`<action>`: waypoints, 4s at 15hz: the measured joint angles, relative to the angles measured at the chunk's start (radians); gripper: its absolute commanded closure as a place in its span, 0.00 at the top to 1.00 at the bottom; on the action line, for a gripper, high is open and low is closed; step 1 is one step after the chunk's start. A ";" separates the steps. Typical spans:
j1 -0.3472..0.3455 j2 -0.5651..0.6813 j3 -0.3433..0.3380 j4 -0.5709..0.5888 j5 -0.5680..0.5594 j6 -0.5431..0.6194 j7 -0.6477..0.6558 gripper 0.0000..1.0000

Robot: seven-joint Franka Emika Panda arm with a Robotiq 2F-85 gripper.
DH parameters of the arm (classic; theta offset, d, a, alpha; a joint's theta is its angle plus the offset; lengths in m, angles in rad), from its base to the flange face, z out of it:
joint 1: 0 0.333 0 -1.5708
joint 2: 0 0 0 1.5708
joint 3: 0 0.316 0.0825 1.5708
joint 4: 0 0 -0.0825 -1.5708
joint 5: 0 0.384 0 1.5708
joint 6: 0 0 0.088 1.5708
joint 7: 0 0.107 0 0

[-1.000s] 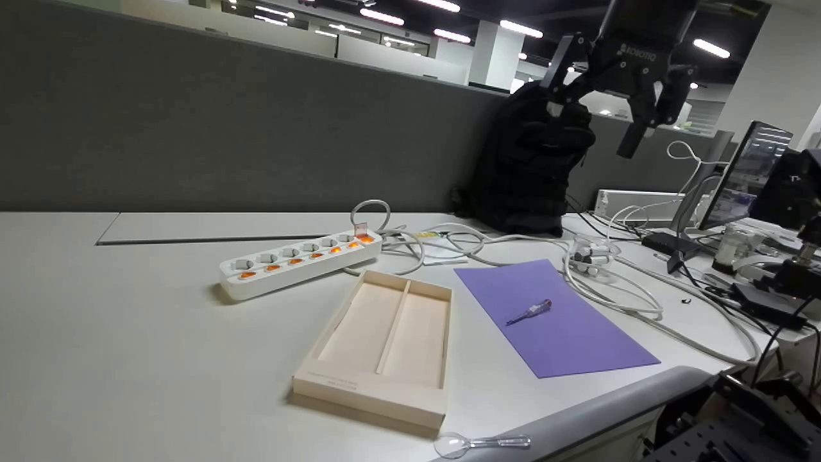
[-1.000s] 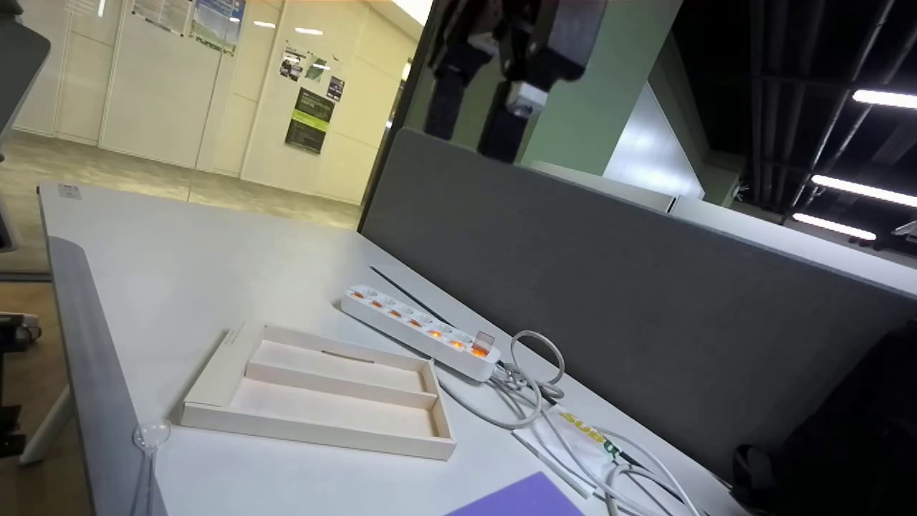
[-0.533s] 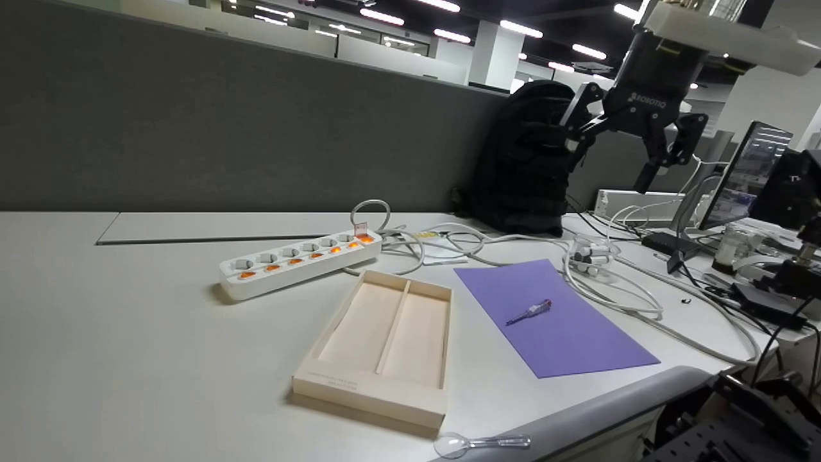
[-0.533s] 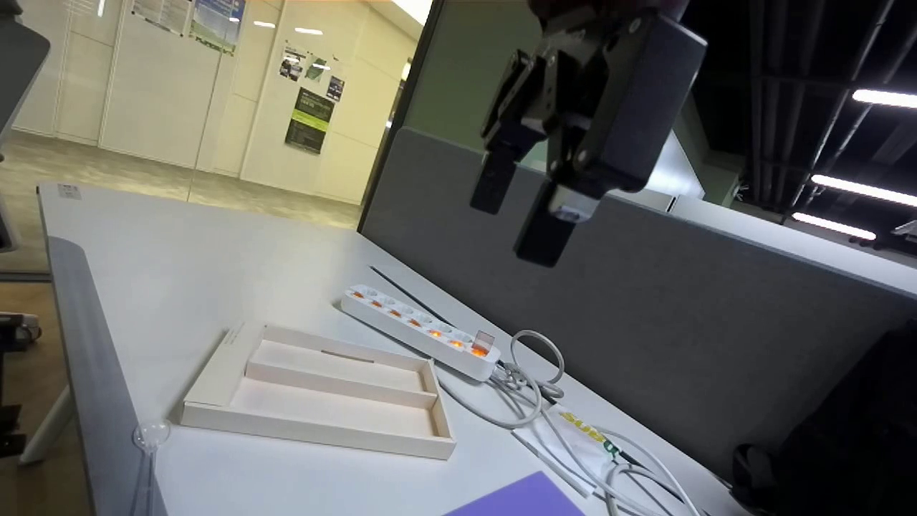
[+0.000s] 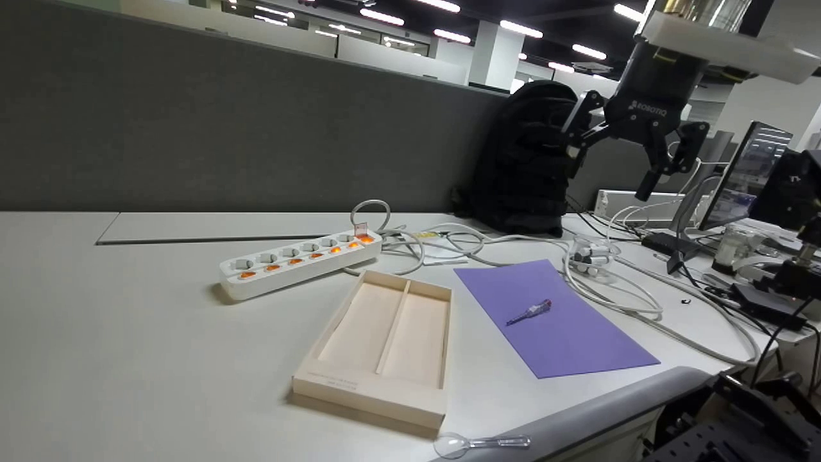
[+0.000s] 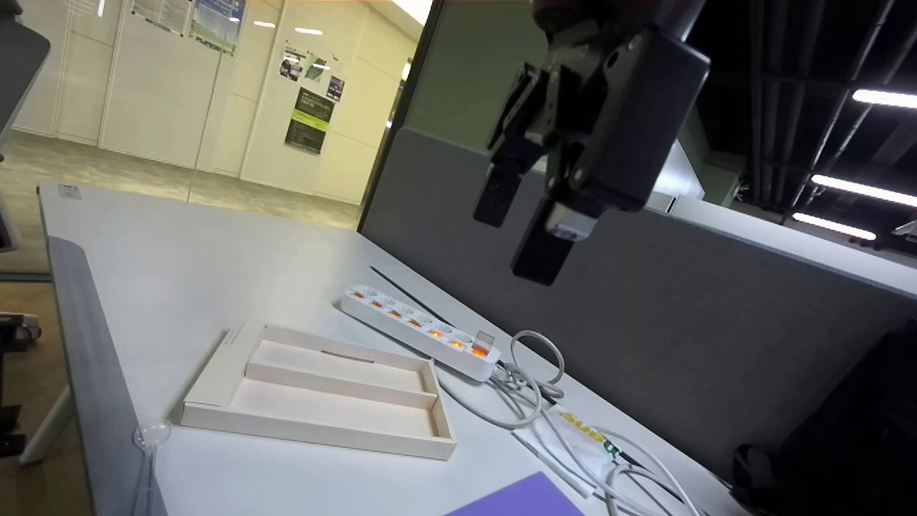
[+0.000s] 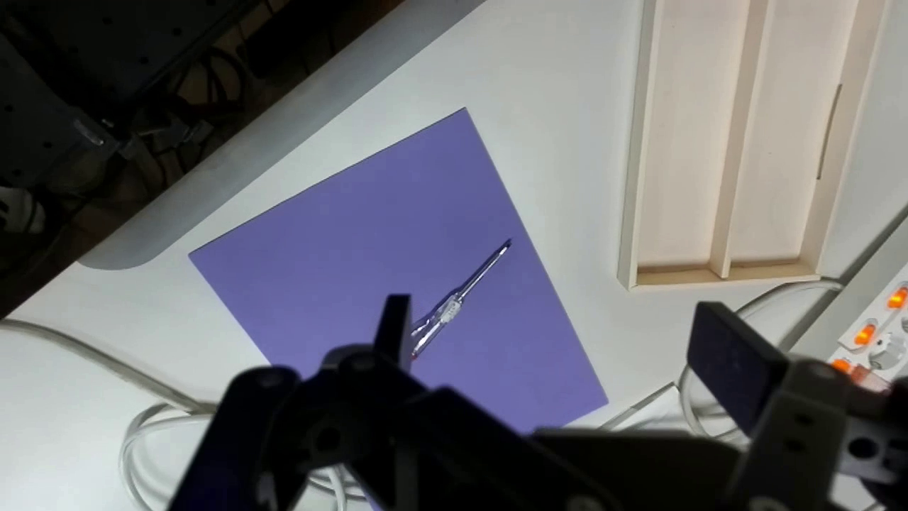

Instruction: Put the screwdriver in the right compartment of the white box on the left

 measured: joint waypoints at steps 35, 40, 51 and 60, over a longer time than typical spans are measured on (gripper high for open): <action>-0.004 0.667 -0.121 0.182 0.048 0.469 0.703 1.00; 0.012 0.798 -0.139 0.229 0.131 0.568 0.702 1.00; 0.118 1.062 -0.184 0.380 0.158 0.652 0.685 1.00; 0.200 1.142 -0.232 0.449 0.154 0.634 0.681 0.51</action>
